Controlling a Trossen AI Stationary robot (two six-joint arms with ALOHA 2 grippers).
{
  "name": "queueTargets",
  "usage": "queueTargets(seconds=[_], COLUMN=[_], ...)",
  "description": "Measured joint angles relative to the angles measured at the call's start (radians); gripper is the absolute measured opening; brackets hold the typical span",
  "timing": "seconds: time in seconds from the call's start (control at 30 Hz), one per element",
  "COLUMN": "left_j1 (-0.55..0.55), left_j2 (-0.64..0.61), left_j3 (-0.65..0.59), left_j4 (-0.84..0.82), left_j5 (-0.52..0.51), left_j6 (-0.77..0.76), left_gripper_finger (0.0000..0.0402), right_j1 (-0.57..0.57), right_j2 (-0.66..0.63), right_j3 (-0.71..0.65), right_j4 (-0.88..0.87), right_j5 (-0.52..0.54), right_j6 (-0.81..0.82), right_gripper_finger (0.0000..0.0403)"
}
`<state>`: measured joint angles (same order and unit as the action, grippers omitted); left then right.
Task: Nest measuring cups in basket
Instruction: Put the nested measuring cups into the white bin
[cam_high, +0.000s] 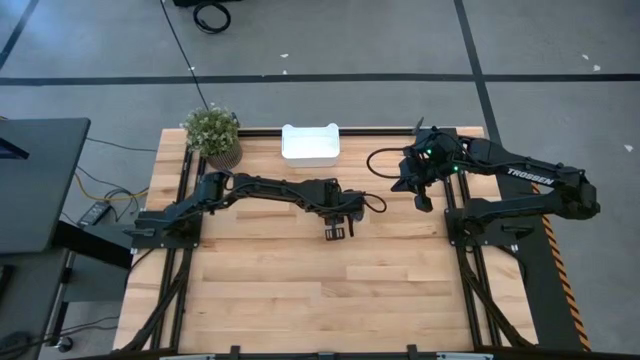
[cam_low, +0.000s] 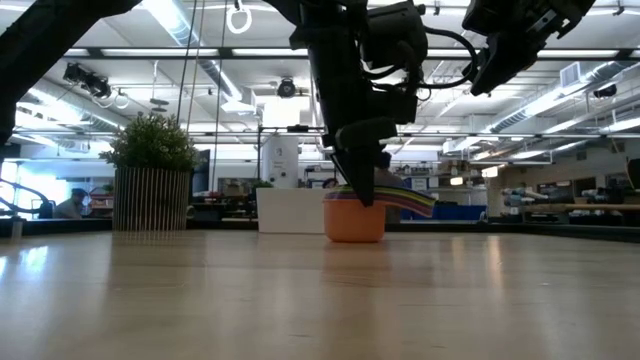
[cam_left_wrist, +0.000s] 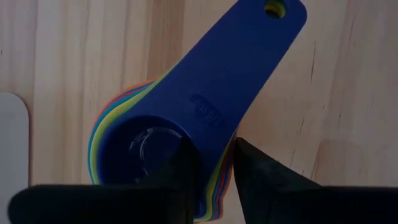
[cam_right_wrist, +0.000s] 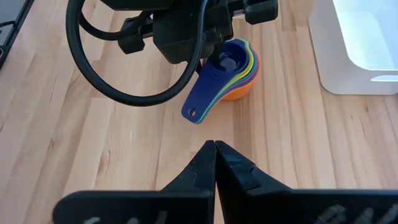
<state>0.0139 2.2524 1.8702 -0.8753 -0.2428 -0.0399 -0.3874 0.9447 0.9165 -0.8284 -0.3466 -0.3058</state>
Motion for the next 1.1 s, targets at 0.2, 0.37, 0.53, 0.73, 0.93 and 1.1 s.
queueTargets(seconds=[0.2,0.37,0.53,0.73,0.93,1.1], left_j1=[0.0,0.0,0.001,0.001,0.001,0.002], left_j2=[0.0,0.0,0.0,-0.001,0.0,-0.001], left_j3=[0.0,0.0,0.0,0.006,0.014,0.016], left_j4=[0.0,0.0,0.0,-0.007,-0.012,-0.013], left_j5=[-0.001,0.002,0.024,0.028,0.034,0.075], left_j6=[0.0,0.0,0.0,0.0,-0.001,-0.003], left_gripper_finger=[0.0088,0.0087,0.0086,0.0086,0.0086,0.0086], right_j1=[0.0,0.0,0.0,0.0,0.0,0.0], right_j2=[0.0,0.0,0.0,-0.012,-0.042,-0.075], right_j3=[0.0,0.0,0.0,0.0,0.0,0.0], right_j4=[-0.002,-0.002,-0.006,-0.036,-0.05,-0.05], right_j5=[-0.004,-0.022,-0.023,-0.023,-0.018,-0.017], right_j6=[0.0,0.0,0.0,0.0,0.0,0.005], right_gripper_finger=[0.0011,0.0011,0.0011,0.001,0.001,0.001])
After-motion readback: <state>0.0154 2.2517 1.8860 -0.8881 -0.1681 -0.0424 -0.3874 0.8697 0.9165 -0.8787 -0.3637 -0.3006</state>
